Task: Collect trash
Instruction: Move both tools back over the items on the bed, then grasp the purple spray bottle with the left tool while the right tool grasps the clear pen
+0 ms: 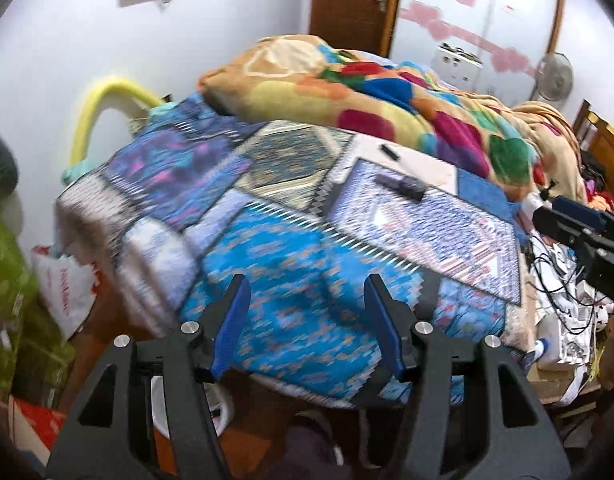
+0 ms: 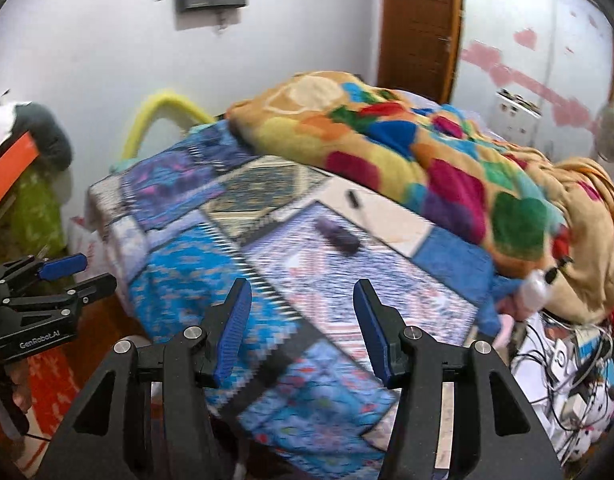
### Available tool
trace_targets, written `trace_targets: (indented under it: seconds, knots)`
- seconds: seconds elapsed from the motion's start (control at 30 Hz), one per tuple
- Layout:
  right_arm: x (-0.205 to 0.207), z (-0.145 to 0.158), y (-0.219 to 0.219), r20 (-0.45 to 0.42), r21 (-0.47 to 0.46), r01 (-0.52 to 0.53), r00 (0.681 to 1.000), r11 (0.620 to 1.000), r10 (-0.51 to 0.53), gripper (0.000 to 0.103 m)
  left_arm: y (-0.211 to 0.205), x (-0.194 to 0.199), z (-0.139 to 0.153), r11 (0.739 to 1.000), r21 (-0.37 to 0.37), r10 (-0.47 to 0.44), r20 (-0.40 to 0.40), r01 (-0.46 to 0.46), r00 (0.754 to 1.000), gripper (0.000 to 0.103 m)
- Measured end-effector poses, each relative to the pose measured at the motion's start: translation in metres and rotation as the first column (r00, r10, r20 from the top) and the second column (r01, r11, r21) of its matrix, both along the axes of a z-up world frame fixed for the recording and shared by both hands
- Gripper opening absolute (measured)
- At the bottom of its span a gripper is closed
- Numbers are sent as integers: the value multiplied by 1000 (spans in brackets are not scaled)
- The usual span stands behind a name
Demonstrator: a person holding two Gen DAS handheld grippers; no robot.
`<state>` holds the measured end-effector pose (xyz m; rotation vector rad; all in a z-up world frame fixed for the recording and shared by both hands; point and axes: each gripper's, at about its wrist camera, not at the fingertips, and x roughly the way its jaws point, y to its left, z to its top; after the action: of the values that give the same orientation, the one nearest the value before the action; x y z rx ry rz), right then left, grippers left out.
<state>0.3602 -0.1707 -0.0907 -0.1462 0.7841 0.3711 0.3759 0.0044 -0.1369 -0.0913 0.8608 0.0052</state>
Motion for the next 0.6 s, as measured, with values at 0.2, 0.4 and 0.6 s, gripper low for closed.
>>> trace_targets:
  seconds: [0.2, 0.4, 0.6]
  knots:
    - [23, -12, -41, -18, 2, 85, 996, 996, -85, 49, -44, 53, -4, 998, 2, -68, -6, 68, 998, 58]
    - [50, -31, -69, -48, 0, 140, 989, 990, -140, 49, -75, 106, -20, 995, 10, -100, -46, 100, 994, 58]
    - [80, -51, -85, -75, -11, 162, 984, 987, -162, 49, -98, 162, -41, 996, -9, -93, -89, 93, 992, 58]
